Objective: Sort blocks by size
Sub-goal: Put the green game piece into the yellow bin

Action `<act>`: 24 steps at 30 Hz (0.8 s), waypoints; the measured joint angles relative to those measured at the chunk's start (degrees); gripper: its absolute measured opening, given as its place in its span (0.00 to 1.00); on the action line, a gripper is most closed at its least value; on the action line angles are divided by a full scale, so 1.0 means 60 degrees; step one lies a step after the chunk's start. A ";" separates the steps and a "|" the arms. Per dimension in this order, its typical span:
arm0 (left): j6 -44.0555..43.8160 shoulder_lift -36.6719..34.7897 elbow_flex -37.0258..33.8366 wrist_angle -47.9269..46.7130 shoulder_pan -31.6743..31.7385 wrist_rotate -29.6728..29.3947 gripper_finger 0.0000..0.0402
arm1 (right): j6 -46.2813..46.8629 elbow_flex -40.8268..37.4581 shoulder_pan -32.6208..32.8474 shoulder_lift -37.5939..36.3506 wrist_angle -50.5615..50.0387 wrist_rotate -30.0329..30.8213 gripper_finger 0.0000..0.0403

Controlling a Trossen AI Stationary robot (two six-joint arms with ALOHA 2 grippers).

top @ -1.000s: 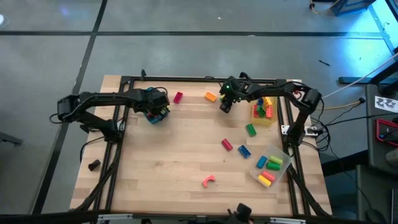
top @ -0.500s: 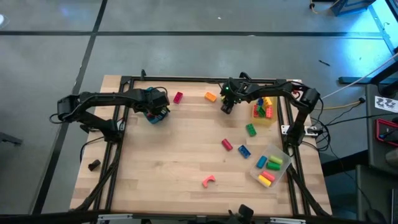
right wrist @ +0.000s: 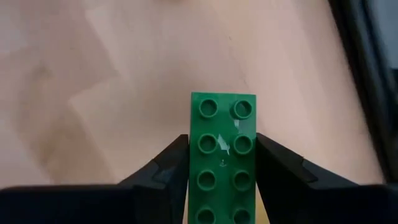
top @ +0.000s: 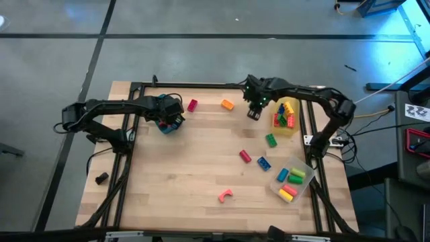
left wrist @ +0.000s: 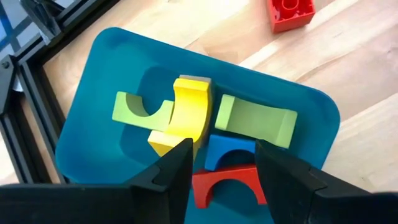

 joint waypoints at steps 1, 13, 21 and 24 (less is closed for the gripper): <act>0.0003 -0.0001 -0.0001 -0.0010 -0.0011 0.0055 0.39 | -0.0004 0.0188 0.0002 -0.0113 -0.0441 0.0000 0.38; 0.0023 -0.0003 0.0000 -0.0005 -0.0401 0.0113 0.39 | 0.0023 0.0551 0.0002 -0.1297 -0.4259 0.0189 0.39; 0.0032 -0.0003 0.0000 0.0546 -0.1093 0.0109 0.39 | 0.0042 0.0415 -0.0087 -0.1349 -0.5105 0.2176 0.38; 0.0067 -0.0003 0.0000 0.0875 -0.1343 0.0109 0.39 | 0.0045 0.0016 -0.0280 -0.1349 -0.5198 0.2297 0.40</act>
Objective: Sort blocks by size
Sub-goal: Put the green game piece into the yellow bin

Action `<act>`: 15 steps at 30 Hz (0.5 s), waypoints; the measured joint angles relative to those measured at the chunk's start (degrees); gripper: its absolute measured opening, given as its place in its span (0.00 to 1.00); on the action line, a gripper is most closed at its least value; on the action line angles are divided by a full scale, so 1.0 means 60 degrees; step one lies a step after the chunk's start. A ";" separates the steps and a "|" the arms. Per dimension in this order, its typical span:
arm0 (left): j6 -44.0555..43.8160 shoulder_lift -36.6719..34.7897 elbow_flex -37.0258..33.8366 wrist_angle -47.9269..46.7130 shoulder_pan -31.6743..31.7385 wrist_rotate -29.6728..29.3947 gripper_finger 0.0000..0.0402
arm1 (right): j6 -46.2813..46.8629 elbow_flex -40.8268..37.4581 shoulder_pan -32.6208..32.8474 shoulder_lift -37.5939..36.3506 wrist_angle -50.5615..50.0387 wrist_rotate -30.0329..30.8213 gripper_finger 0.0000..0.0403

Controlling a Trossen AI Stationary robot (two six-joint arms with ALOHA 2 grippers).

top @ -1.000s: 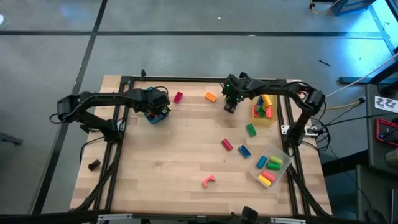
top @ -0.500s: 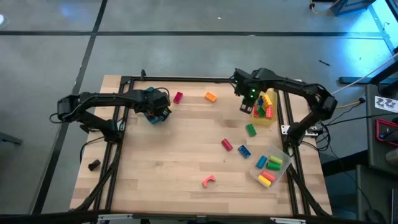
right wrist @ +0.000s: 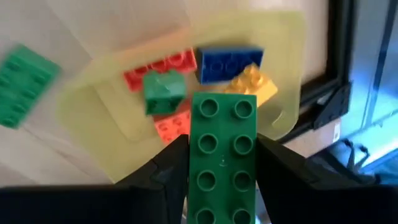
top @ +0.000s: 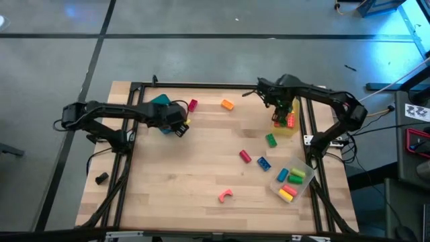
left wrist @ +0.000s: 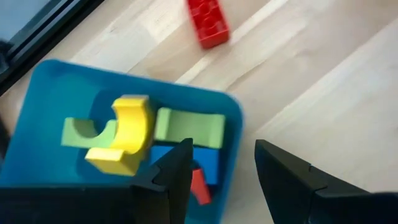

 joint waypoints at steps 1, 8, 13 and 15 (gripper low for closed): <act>0.0007 0.0000 0.0000 0.0098 -0.0074 0.0000 0.39 | -0.0004 -0.0164 -0.0071 0.0000 0.0004 0.0056 0.40; 0.0376 0.0000 0.0000 0.1017 -0.0545 -0.0004 0.39 | -0.0007 -0.0992 -0.0432 0.0004 0.0058 0.0381 0.41; 0.0802 0.0000 0.0000 0.1981 -0.0752 -0.0006 0.39 | -0.0033 -0.1002 -0.0407 0.0004 0.0148 0.0377 0.41; 0.0992 0.0000 0.0000 0.2364 -0.0799 -0.0007 0.39 | -0.0033 -0.1002 -0.0407 0.0004 0.0236 0.0377 0.41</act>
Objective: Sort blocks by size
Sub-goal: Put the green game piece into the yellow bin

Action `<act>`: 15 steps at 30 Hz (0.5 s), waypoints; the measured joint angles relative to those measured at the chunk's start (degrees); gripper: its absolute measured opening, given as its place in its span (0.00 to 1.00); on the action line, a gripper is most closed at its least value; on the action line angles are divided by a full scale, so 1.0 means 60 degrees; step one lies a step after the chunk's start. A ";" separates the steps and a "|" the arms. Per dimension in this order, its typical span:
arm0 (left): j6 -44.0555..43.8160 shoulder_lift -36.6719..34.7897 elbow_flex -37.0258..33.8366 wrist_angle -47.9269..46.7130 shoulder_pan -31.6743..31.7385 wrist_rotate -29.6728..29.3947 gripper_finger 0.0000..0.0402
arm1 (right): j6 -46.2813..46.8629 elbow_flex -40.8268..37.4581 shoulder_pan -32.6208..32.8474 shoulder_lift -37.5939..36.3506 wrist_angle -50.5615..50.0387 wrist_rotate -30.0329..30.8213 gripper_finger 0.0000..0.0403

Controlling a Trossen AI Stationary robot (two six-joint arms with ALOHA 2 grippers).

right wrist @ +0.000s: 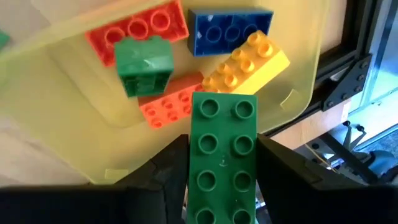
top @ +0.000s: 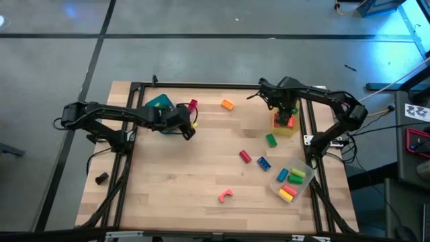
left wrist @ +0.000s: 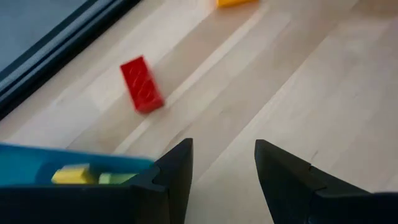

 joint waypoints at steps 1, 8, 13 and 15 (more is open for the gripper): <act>0.0032 0.0000 0.0000 0.0169 0.0000 0.0000 0.39 | 0.0000 0.0000 0.0000 0.0000 0.0130 0.0000 0.41; 0.0045 0.0000 0.0000 0.0600 0.0004 -0.0004 0.39 | 0.0004 0.0000 0.0000 0.0004 0.0677 -0.0041 0.42; 0.0057 0.0000 0.0000 0.0573 0.0004 -0.0004 0.39 | 0.0015 0.0000 0.0000 0.0004 0.0621 -0.0076 0.42; 0.0047 0.0000 0.0000 0.0581 0.0004 -0.0002 0.39 | 0.0022 0.0000 0.0000 0.0004 0.0617 -0.0080 0.42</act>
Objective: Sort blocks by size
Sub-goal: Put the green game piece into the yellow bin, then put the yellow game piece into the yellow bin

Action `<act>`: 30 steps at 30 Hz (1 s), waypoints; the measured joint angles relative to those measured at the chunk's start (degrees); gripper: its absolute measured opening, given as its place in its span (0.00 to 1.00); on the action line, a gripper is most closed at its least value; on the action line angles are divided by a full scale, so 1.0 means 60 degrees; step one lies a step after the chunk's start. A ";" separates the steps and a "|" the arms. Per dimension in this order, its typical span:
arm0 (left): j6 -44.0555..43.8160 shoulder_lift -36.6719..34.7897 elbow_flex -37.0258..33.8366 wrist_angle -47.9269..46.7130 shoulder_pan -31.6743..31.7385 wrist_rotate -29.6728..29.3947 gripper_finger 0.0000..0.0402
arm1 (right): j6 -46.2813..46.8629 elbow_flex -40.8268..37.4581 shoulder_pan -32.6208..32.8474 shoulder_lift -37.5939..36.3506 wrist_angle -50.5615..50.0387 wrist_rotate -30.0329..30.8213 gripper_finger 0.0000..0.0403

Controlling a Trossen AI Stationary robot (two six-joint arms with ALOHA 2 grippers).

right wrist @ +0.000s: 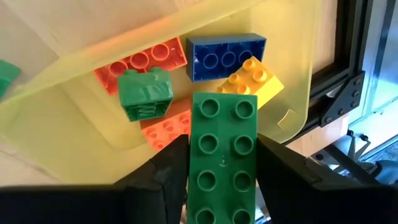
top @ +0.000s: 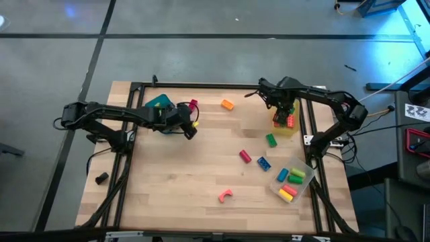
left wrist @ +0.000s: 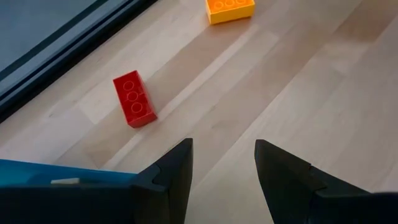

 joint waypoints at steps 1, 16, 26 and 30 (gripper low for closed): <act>-0.0051 0.0000 0.0000 0.0024 0.0000 0.0001 0.39 | 0.0005 0.0000 0.0000 0.0000 0.0008 0.0000 0.42; 0.0769 0.0000 0.0000 0.1183 0.0022 -0.0001 0.39 | 0.0405 0.0000 0.0000 0.0000 0.0071 0.0419 0.42; 0.0915 0.0000 0.0000 0.1169 0.0022 -0.0001 0.39 | 0.0551 0.0004 0.0000 0.0004 0.0278 0.1385 0.58; 0.0906 0.0000 0.0000 0.1169 0.0022 -0.0001 0.39 | 0.0533 0.0007 0.0000 0.0004 0.0248 0.1366 0.65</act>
